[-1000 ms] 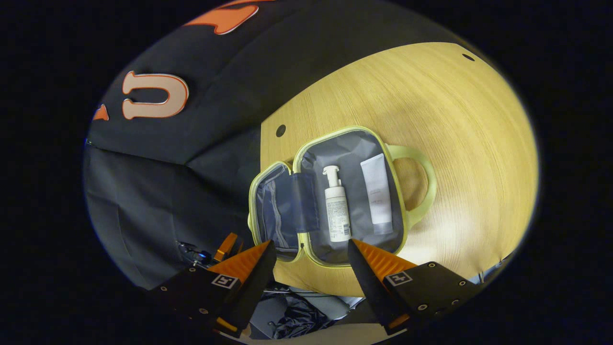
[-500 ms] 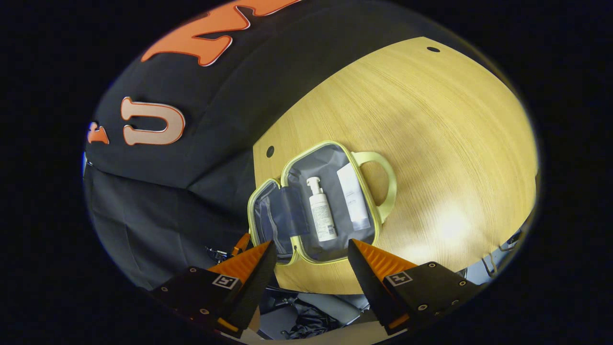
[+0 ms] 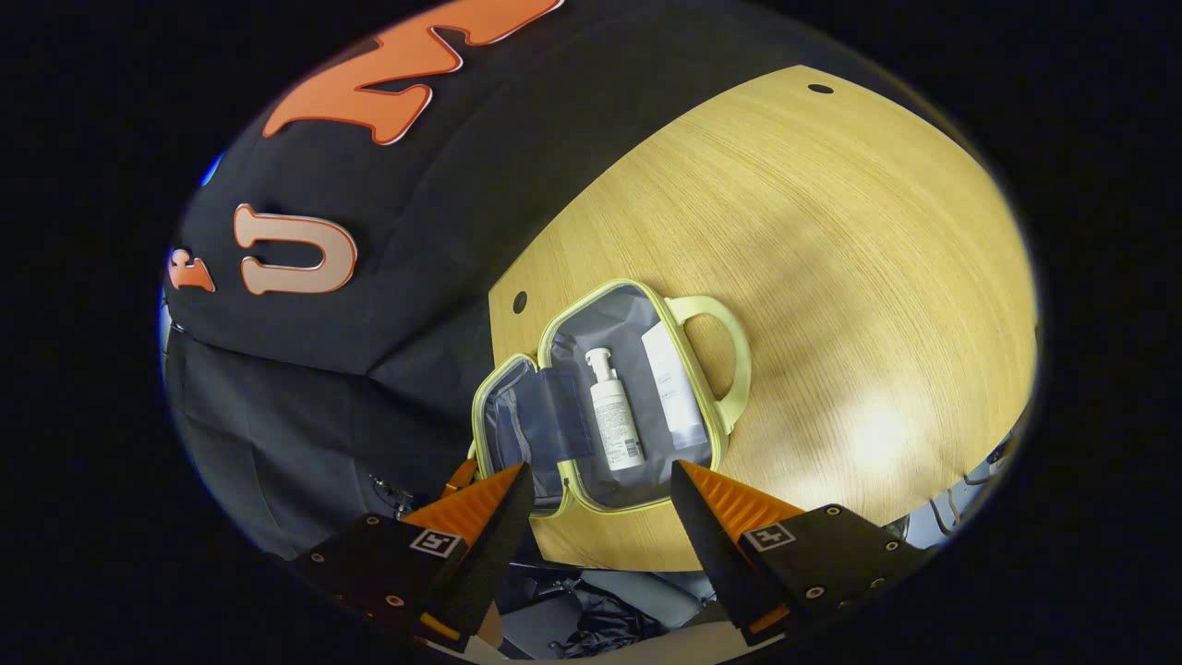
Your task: First open the suitcase, pack the skin care products into it, and then close the suitcase.
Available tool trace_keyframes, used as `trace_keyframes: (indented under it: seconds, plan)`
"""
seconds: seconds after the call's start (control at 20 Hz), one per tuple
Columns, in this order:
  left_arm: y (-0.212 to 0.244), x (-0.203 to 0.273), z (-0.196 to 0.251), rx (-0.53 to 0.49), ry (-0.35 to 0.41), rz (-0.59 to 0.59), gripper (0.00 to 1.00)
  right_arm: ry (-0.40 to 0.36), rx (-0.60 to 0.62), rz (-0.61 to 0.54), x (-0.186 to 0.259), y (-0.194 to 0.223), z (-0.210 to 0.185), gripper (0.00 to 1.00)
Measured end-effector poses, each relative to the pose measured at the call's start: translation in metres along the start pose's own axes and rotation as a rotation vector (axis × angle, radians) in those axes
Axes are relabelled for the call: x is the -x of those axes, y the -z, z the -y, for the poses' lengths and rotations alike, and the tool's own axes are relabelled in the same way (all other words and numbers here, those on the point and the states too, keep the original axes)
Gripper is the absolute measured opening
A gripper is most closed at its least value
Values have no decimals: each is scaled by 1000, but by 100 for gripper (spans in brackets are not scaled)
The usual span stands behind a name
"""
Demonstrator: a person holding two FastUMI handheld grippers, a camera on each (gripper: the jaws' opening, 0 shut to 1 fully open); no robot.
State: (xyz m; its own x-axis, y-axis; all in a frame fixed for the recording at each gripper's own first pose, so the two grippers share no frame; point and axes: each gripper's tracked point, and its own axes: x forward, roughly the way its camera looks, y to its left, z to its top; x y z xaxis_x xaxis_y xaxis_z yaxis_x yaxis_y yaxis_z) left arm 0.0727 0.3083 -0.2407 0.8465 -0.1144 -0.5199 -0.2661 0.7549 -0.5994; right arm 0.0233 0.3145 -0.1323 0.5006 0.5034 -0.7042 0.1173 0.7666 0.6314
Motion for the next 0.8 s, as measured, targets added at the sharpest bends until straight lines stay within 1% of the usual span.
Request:
trace_keyframes:
  seconds: [0.1,0.2,0.4,0.5,0.6,0.8]
  plan:
    - [-25,24,39,-19,38,32,10,-17,-17,11,6,-5,8,95]
    - [-42,48,89,-48,86,54,10,-35,-37,21,13,-10,17,95]
    - [-44,73,194,-168,158,79,10,-68,-79,49,33,-24,45,95]
    - [-37,83,252,-217,196,79,10,-87,-100,71,49,-34,61,95]
    - [-21,89,302,-256,239,66,10,-99,-119,98,66,-45,81,95]
    - [29,77,386,-325,294,30,10,-104,-164,140,100,-67,129,94]
